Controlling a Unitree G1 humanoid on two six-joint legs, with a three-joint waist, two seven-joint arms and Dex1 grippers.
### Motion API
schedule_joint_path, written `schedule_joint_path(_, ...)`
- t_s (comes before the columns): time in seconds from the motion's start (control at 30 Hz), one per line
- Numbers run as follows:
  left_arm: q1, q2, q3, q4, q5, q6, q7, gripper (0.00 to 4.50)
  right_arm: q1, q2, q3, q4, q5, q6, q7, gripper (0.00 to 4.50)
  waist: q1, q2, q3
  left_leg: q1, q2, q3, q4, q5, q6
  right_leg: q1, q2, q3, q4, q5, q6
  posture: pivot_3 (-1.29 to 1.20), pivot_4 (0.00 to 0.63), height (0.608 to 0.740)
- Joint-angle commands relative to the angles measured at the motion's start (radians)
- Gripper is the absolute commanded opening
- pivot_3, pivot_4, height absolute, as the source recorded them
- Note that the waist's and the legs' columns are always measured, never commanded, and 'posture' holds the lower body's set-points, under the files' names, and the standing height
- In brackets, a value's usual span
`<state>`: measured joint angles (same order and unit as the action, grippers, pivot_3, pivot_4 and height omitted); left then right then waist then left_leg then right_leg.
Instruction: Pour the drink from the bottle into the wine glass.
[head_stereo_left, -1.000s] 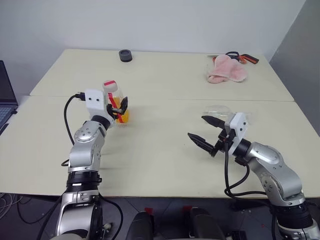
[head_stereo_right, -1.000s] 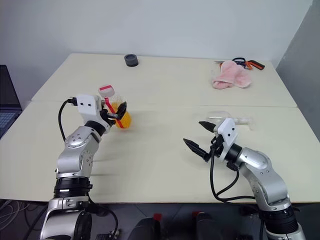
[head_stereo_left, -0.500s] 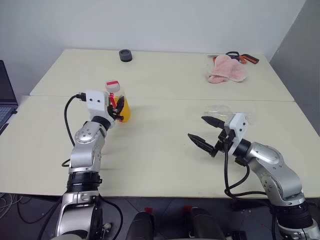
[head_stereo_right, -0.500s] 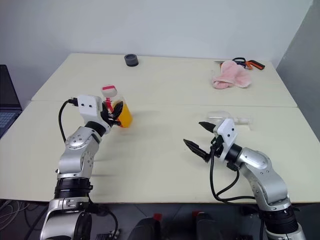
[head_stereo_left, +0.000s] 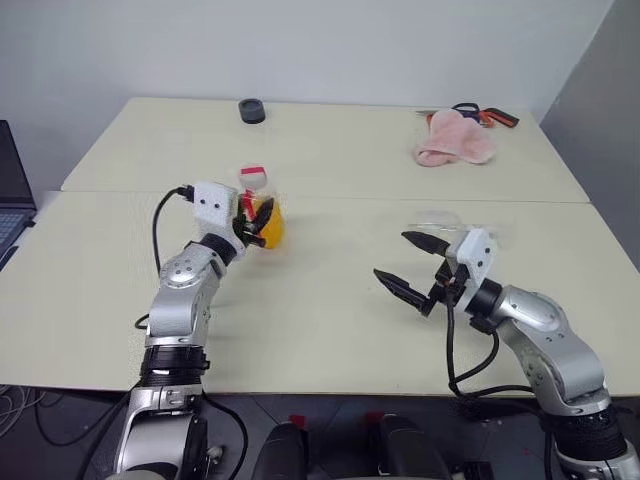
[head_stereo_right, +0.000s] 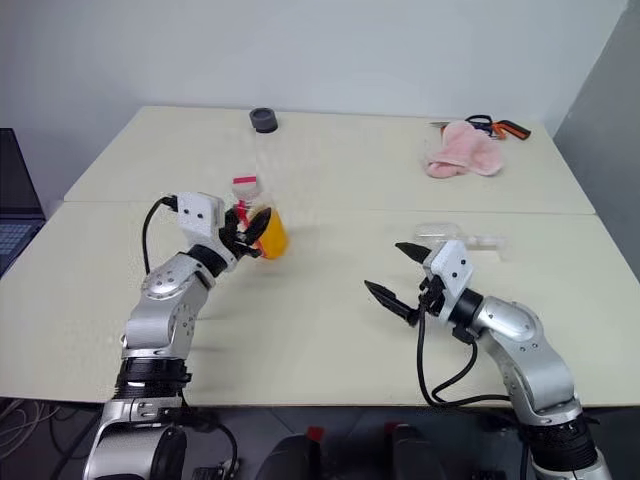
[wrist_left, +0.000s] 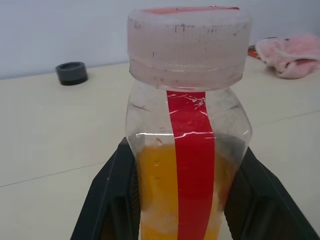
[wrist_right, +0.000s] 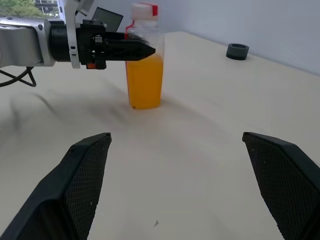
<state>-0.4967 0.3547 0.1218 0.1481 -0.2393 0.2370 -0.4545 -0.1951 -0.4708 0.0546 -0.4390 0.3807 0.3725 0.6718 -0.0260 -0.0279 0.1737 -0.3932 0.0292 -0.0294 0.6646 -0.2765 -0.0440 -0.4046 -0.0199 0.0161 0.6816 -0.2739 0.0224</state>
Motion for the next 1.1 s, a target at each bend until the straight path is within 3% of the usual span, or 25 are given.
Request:
schedule_joint_path(0.03,-0.048,0.000,-0.021,-0.060,-0.033,-0.001,-0.058,1.71,0.005,-0.021,-0.038,-0.080,0.039,0.031,-0.006,4.50,0.000,0.000,0.000,0.000,0.000,0.000,0.000,0.000,0.000,0.000,0.000,0.000,0.000,0.000,0.000,0.00,0.150,0.740)
schedule_joint_path(0.57,-0.107,-0.049,-0.087,-0.026,-0.095,0.072,-0.209,1.71,0.046,-0.056,-0.077,-0.209,0.101,0.125,-0.054,4.50,-0.002,0.000,0.000,0.000,0.000,0.000,0.000,0.000,0.000,0.000,0.000,0.000,0.000,0.000,0.000,0.00,0.150,0.740)
schedule_joint_path(1.1,-0.103,-0.112,-0.120,-0.045,-0.083,0.089,-0.201,1.71,0.033,-0.064,-0.087,-0.228,0.137,0.148,-0.070,4.50,-0.001,0.000,0.000,0.000,0.000,0.000,0.000,0.000,0.000,0.000,0.000,0.000,0.000,0.000,0.000,0.00,0.150,0.740)
